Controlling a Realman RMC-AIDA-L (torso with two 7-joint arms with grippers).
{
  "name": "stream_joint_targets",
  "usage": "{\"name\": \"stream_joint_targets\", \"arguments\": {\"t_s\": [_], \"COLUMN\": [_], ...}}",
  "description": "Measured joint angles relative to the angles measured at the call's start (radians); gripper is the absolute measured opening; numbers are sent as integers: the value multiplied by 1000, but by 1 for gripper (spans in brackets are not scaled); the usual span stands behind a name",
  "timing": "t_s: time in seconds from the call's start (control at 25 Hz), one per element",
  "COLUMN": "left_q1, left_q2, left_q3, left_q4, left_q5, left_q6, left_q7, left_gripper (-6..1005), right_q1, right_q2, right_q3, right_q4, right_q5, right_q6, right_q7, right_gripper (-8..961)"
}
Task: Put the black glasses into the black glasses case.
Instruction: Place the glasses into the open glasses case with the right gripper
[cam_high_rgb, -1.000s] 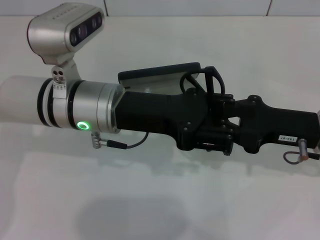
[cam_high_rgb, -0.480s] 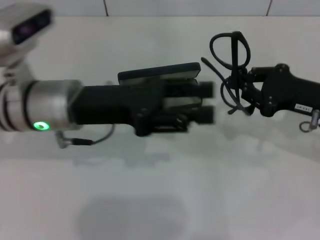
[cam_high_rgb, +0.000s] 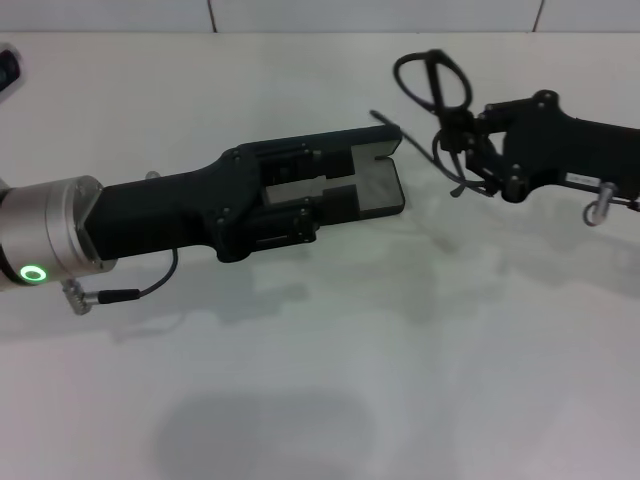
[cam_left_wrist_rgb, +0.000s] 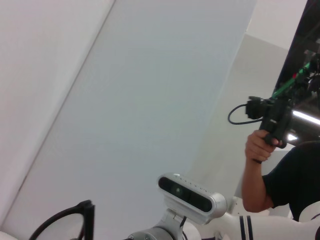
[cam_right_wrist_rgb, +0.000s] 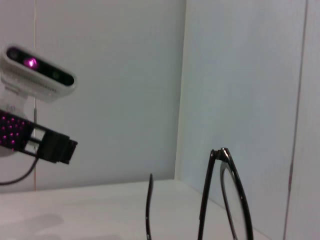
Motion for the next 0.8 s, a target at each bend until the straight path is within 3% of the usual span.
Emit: {"name": "stream_joint_targets", "arguments": {"t_s": [0.2,0.52,0.64,0.8], "left_q1": [-2,-15,-21,-22], "left_q2": [-2,-7,1,10], "left_q3": [0,-1,-4,-99], "left_q4": [0,0,0,0], "left_q5": [0,3,-4,-17], "left_q6": [-7,-54,-56,-56], "left_q7": [0,-7,-27,-57], "left_gripper": [620,620,620,620], "right_q1": [4,-75,-100,-109], "right_q2": [4,6,6,6], "right_q3": [-127,-496,-650,-803], "right_q4": [-83,-314,-388,-427], "right_q5": [-10,-14,-36,-72], "right_q6": [147,535,713,906], "right_q7": [0,-9,-31,-44], "right_gripper": [125,125,125,126]}}
